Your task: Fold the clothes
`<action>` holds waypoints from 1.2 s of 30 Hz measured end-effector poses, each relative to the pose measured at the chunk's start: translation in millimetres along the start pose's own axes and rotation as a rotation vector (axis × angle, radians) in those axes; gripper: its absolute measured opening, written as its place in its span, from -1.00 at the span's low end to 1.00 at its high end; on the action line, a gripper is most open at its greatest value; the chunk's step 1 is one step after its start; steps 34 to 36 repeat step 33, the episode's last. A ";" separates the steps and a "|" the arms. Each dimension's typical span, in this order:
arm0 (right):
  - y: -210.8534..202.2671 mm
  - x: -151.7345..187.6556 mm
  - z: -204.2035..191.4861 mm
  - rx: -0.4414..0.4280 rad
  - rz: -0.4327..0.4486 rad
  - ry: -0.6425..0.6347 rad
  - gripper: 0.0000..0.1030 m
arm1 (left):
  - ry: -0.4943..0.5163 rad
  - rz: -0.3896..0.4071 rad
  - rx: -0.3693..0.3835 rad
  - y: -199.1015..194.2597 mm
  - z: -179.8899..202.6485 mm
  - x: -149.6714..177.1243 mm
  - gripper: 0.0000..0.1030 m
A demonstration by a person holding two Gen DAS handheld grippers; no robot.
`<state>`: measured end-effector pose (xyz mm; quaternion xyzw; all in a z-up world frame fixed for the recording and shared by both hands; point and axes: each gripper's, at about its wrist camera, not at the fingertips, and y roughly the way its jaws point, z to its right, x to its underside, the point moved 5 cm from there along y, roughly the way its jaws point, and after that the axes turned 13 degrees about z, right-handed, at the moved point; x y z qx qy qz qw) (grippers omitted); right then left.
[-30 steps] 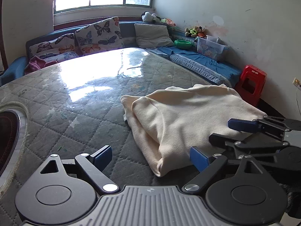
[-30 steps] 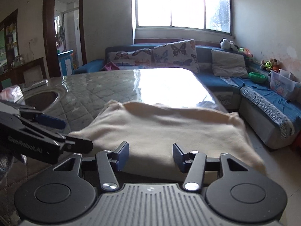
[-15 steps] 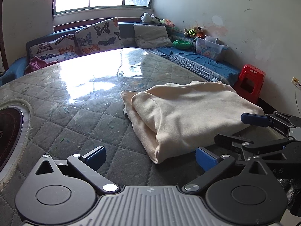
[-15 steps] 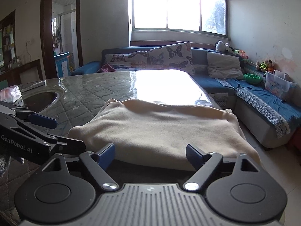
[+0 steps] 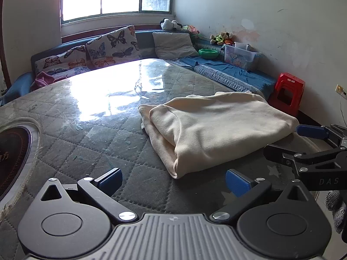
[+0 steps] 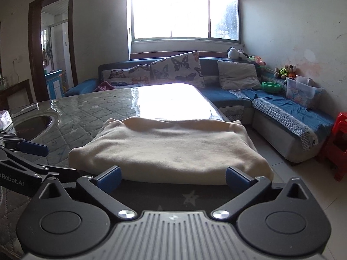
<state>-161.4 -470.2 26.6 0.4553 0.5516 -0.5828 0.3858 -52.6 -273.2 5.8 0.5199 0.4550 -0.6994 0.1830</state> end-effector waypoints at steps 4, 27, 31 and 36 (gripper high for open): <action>-3.6 0.8 0.7 0.019 0.004 -0.007 1.00 | 0.007 0.005 0.000 -3.9 3.6 2.0 1.00; -20.6 13.8 -2.9 0.089 0.000 0.020 1.00 | -0.002 0.007 -0.015 -20.7 8.9 18.0 1.00; -24.2 15.4 -5.5 0.095 0.002 0.008 1.00 | -0.006 0.004 -0.018 -23.0 8.9 20.8 1.00; -26.5 15.9 -5.9 0.096 0.004 0.010 1.00 | -0.004 0.005 -0.015 -24.5 10.1 21.3 1.00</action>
